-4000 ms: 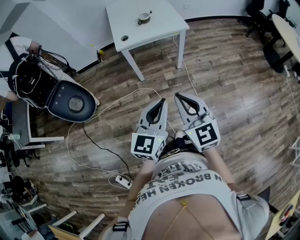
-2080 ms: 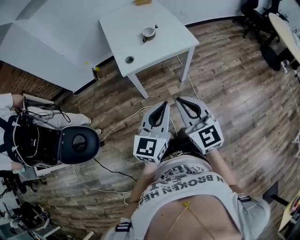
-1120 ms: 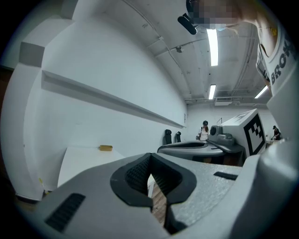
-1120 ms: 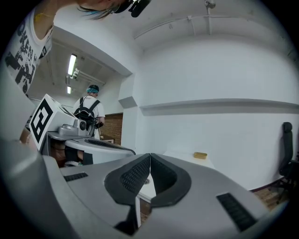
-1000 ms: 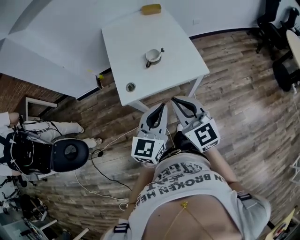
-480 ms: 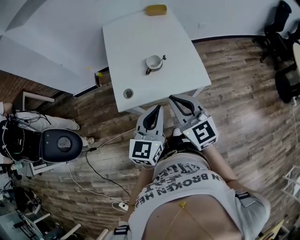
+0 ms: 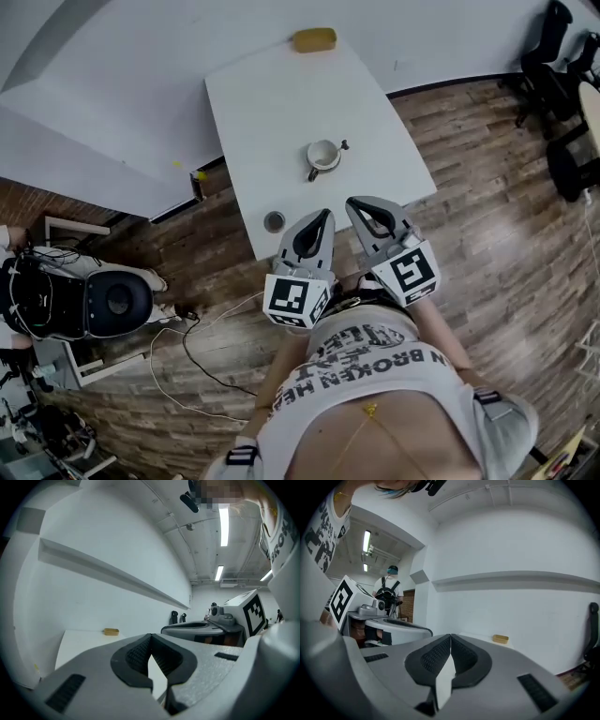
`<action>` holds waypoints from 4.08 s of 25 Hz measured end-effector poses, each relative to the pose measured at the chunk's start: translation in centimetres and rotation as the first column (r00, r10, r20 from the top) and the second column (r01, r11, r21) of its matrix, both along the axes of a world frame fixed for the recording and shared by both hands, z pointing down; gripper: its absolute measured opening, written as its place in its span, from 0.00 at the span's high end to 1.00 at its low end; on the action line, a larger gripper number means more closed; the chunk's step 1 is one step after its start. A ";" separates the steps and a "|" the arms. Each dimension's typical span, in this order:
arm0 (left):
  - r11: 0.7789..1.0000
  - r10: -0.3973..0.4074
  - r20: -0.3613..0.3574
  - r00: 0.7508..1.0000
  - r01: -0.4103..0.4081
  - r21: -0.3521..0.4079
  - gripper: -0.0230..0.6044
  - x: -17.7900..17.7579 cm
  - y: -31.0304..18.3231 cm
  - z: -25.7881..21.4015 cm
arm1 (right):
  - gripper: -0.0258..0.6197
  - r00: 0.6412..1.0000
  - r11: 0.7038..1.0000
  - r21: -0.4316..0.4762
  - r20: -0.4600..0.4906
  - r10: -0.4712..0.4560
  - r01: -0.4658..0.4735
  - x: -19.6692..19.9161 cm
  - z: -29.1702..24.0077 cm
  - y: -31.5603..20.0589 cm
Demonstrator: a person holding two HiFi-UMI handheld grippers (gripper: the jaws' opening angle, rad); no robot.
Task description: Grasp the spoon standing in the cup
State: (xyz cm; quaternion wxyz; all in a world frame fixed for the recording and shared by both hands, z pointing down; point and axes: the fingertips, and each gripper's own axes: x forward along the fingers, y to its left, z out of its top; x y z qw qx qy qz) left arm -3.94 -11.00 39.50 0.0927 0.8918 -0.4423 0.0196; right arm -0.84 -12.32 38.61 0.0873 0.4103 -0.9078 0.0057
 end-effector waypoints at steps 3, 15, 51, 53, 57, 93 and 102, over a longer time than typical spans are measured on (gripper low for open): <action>0.999 0.039 -0.003 0.999 -0.039 0.007 0.98 -1.5 -1.7 0.1 | 0.95 0.999 0.999 0.009 -0.003 0.038 -0.038 -1.5 0.0 -1.5; 0.992 0.127 0.017 0.992 -0.126 -0.031 0.98 -4.6 -6.5 2.6 | 0.95 0.990 0.990 -0.021 -0.020 0.142 -0.142 -3.9 2.0 -5.8; 0.985 -0.118 0.040 0.992 0.122 -0.119 0.98 -1.0 -15.6 4.5 | 0.95 0.991 0.991 -0.100 -0.091 -0.102 0.092 0.2 6.7 -18.5; 0.984 -0.124 0.042 0.991 0.128 -0.123 0.98 -1.1 -15.4 4.7 | 0.95 0.990 0.991 -0.109 -0.102 -0.093 0.081 0.5 7.5 -18.8; 0.981 -0.139 0.047 0.989 0.144 -0.133 0.98 -1.6 -15.0 5.1 | 0.95 0.987 0.987 -0.141 -0.131 -0.094 0.076 0.7 9.4 -19.3; 0.948 -0.251 0.063 0.966 0.258 -0.184 0.98 -6.5 -13.3 7.1 | 0.73 0.988 0.873 -0.484 -0.153 -0.012 -0.064 3.3 22.4 -23.6; 0.939 -0.281 0.067 0.957 0.289 -0.189 0.98 -7.3 -13.1 7.1 | 0.76 0.999 0.765 -0.643 0.010 0.052 -0.034 3.4 24.5 -24.2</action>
